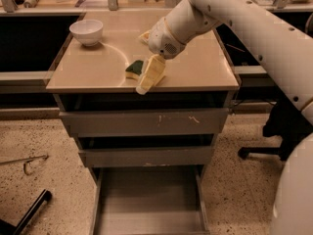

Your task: Place sponge into bottom drawer

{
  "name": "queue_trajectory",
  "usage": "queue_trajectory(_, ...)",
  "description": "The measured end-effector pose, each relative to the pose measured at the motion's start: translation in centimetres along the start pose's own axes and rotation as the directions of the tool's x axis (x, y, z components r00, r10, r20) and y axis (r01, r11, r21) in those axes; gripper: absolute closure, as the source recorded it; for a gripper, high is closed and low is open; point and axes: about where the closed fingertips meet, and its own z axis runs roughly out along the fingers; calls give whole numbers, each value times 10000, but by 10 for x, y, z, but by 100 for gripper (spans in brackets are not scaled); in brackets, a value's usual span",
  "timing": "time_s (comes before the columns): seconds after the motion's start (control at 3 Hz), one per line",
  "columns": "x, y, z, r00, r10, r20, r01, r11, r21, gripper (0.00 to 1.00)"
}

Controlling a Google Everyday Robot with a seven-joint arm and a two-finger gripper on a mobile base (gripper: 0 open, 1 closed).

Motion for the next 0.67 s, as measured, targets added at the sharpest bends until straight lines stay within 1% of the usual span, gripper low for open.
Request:
queue_trajectory(0.33, 0, -22, 33, 9980, 194, 609, -166, 9988, -459, 0)
queue_trajectory(0.67, 0, -22, 34, 9980, 195, 609, -167, 9988, -464, 0)
